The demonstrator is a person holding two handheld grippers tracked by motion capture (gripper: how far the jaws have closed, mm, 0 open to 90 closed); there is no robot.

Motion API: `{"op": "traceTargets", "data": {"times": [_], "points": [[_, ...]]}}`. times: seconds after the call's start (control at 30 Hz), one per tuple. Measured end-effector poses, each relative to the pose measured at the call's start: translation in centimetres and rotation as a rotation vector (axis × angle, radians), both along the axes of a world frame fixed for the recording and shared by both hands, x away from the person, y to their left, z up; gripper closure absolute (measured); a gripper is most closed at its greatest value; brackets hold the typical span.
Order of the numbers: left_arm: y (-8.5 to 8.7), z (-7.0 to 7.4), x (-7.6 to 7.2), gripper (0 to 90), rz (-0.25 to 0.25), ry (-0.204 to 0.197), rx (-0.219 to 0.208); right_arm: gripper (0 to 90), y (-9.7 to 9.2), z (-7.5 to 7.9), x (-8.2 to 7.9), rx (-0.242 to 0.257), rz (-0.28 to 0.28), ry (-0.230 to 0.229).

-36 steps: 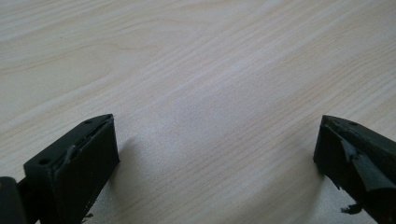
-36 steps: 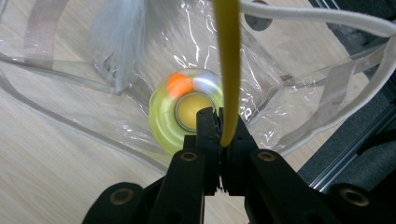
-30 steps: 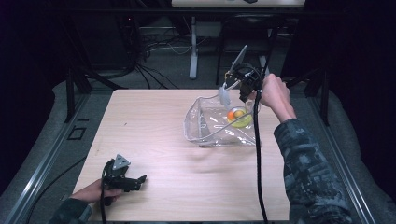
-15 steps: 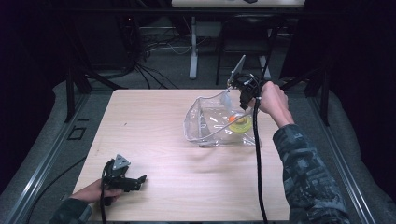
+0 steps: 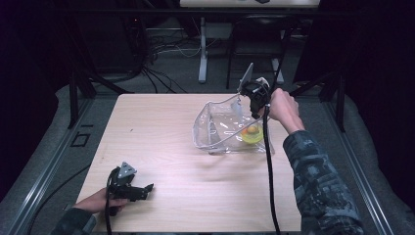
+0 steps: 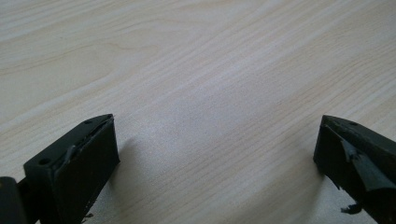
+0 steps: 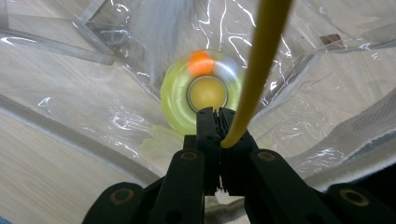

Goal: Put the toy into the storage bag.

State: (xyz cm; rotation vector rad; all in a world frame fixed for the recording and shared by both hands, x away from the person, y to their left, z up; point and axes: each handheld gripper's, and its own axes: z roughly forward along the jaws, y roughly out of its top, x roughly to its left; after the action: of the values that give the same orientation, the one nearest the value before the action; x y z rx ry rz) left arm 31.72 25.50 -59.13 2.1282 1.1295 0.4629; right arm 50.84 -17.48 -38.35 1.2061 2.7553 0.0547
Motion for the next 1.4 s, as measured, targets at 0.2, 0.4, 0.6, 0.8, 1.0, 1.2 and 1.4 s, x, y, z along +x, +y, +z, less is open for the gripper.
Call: {"op": "traceTargets", "data": {"times": [0.2, 0.4, 0.6, 0.8, 1.0, 1.2, 1.4], "points": [[0.0, 0.0, 0.0, 0.0, 0.000, 0.000, -0.001, 87.3, 0.1, -0.5, 0.3, -0.012, -0.007, 0.020], [0.0, 0.0, 0.0, 0.0, 0.000, 0.000, 0.000, 86.7, 0.3, -1.1, 0.5, -0.032, -0.012, 0.029], [0.0, 0.0, 0.0, 0.0, -0.001, 0.000, -0.001, 84.1, 0.1, -0.3, 0.3, -0.024, -0.007, 0.003], [0.0, 0.0, 0.0, 0.0, -0.001, 0.000, -0.001, 71.8, -0.2, 1.8, -0.3, 0.022, -0.007, -0.068], [0.0, 0.0, 0.0, 0.0, -0.001, 0.000, -0.001, 57.9, -0.5, 3.5, -0.9, 0.064, -0.017, -0.107], [0.0, 0.0, 0.0, 0.0, -0.001, 0.000, -0.001, 33.8, -1.3, 5.5, -1.9, 0.102, -0.037, -0.157], [0.0, 0.0, 0.0, 0.0, -0.001, 0.000, -0.001, 16.2, -2.2, 6.5, -2.9, 0.131, -0.051, -0.191]]}}
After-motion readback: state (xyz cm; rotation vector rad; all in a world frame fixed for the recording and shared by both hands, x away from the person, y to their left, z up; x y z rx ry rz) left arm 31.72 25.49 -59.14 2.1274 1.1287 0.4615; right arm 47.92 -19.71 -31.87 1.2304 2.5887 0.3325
